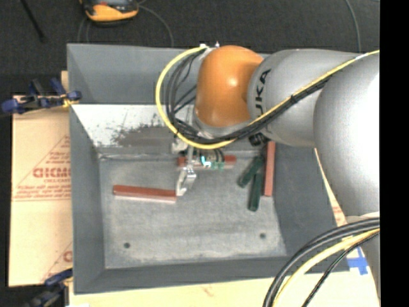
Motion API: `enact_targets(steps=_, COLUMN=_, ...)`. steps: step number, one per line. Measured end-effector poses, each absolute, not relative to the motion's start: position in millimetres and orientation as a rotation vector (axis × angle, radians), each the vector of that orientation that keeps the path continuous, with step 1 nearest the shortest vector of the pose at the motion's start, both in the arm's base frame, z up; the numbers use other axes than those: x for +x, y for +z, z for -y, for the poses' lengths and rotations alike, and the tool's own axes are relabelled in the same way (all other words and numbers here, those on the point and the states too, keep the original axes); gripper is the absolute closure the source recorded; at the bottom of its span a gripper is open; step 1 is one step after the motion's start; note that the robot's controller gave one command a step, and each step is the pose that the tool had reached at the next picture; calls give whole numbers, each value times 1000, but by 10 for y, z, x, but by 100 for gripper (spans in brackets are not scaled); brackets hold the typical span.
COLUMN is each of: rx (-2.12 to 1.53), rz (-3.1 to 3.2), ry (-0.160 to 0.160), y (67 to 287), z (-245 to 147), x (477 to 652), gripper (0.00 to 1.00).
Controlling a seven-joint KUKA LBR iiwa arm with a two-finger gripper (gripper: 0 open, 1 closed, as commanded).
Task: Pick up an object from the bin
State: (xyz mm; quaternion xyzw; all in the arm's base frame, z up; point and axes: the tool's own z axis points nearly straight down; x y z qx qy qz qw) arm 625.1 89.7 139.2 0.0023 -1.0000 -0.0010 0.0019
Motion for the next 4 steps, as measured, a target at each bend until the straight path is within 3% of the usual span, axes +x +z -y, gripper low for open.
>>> enact_targets(steps=1, rx=5, rz=3146, ry=-5, y=1436, z=-896, x=6271, gripper=0)
enact_targets(steps=2, rx=-256, rz=3142, ry=-4, y=941, z=-1241, x=6145, gripper=0)
enact_targets(steps=3, rx=-142, rz=3145, ry=0, y=837, z=-1306, x=6120, gripper=0)
enact_targets(steps=4, rx=-304, rz=3130, ry=-3, y=999, z=-1387, x=6027, gripper=0)
